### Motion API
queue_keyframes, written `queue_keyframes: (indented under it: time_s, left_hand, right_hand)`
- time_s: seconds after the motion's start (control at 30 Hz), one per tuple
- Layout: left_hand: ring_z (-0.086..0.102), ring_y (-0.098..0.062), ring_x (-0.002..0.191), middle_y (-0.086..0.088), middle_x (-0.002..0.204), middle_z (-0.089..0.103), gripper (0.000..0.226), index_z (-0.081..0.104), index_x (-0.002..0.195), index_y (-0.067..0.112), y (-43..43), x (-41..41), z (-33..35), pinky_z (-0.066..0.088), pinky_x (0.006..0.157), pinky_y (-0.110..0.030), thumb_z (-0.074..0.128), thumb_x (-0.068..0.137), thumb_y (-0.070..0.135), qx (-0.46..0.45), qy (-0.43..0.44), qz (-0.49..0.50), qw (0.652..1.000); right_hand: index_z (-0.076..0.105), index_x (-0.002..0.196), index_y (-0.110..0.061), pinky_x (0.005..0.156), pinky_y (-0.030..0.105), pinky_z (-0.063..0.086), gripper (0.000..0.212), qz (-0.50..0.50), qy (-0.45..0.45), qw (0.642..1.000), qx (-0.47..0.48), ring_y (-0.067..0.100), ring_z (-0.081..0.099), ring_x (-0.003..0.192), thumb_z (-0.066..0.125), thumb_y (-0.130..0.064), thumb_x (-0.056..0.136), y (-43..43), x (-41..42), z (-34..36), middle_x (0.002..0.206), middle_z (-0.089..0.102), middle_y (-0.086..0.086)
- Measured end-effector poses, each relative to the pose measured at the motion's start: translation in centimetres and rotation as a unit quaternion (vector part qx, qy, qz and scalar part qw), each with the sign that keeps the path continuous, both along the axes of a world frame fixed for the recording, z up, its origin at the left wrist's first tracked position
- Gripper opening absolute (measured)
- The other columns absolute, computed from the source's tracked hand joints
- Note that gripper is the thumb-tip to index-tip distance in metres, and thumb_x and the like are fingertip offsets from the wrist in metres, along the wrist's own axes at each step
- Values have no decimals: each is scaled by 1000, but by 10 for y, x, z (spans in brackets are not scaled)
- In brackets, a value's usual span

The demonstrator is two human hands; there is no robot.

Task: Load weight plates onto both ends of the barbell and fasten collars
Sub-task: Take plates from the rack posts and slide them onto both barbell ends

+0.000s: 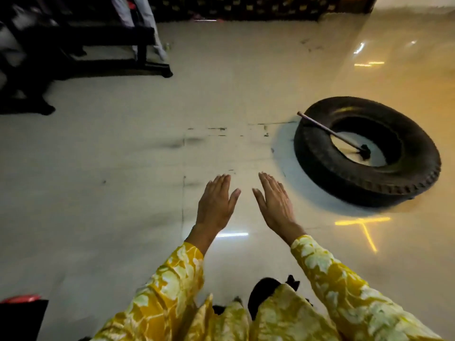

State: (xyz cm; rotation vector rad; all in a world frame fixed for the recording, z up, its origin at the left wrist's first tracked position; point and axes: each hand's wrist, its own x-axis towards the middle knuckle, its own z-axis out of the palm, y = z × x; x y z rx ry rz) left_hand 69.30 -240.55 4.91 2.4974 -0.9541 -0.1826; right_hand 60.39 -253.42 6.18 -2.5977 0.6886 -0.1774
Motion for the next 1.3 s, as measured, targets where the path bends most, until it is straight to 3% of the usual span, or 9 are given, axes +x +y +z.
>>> queue_keyframes:
  time_s: [0.23,0.4,0.57,0.83,1.3]
  left_hand:
    - [24,-18,141,-6,151,32,54,31,143,10,-33,180,-7,11,115,-28,33,98,40,-2,-11,137,990]
    - [24,-18,140,-7,150,34,53,32,143,10,-55,309,-3,13,115,-28,35,98,38,10,15,253,967]
    - [24,-18,140,-6,150,33,53,31,143,11,-35,419,12,15,115,-29,35,98,39,9,17,361,932]
    - [26,-19,140,-9,149,36,52,33,142,8,51,593,-11,12,114,-28,34,99,37,-9,14,495,869]
    - [23,-19,141,-7,150,33,54,30,144,11,228,907,-2,18,114,-30,36,98,38,-29,7,576,817]
  right_hand:
    - [22,145,-13,113,26,6,51,153,1,988,0,19,20,141,30,-35,100,-59,211,-10,152,26,6]
    - [26,143,-10,114,30,12,68,272,4,962,3,22,27,138,11,-51,91,-79,374,-13,149,32,9]
    - [24,144,-12,114,27,8,51,353,13,935,35,21,22,141,32,-34,100,-67,514,-6,151,28,8]
    - [27,143,-10,114,29,9,51,481,5,875,46,22,24,140,33,-34,99,28,730,-18,150,30,10]
    - [25,144,-11,115,28,6,51,576,-17,817,27,20,19,142,33,-34,99,222,1080,-4,152,27,8]
